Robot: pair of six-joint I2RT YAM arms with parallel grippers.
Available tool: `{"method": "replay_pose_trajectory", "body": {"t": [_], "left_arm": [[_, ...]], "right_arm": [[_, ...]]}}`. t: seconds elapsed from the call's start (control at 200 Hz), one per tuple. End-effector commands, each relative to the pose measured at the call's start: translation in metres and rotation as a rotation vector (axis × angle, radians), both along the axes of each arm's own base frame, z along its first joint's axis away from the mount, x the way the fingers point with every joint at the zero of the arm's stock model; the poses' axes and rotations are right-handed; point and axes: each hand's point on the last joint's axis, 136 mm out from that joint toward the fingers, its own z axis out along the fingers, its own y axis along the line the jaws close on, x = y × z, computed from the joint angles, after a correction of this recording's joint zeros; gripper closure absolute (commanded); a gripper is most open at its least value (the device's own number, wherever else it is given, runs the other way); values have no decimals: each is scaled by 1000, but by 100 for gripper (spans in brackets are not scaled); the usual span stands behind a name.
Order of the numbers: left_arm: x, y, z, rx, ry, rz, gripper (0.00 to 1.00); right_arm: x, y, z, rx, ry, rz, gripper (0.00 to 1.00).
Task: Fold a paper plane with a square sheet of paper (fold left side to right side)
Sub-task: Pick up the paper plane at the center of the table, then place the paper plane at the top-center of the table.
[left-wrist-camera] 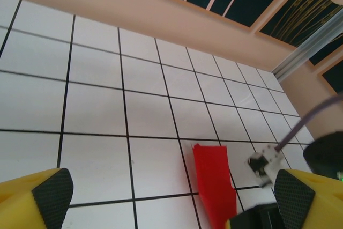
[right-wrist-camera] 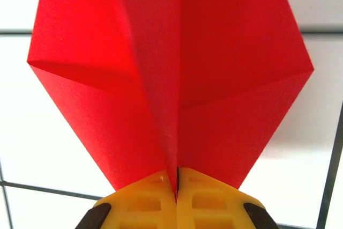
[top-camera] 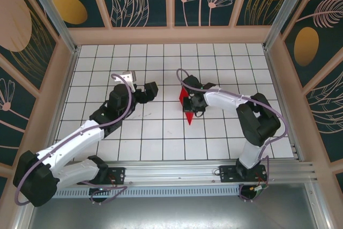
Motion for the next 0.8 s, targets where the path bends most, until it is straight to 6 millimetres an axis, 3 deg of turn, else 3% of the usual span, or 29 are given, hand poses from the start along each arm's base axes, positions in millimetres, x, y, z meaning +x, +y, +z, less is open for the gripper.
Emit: {"method": "replay_pose_trajectory", "body": {"t": [0.0, 0.08, 0.145, 0.255, 0.37, 0.52, 0.796], "left_arm": [[-1, 11, 11, 39, -74, 17, 1], [-2, 18, 16, 49, -118, 42, 2], [-2, 21, 22, 52, -151, 52, 1], [-6, 22, 26, 48, -194, 41, 1], [-6, 24, 21, 72, -181, 41, 1], [-7, 25, 15, 99, -160, 41, 1], [-7, 29, 14, 114, -156, 57, 1]], "right_arm": [[40, -3, 27, 11, -54, -5, 100], [66, 2, 39, 18, -68, 3, 100], [99, -12, 44, 7, -78, -34, 100], [135, -14, 41, -7, -64, -39, 100], [161, -19, 34, -49, -40, -43, 100], [171, -17, 21, -78, -5, -17, 100], [158, -19, -7, -112, 78, 14, 100]]}}
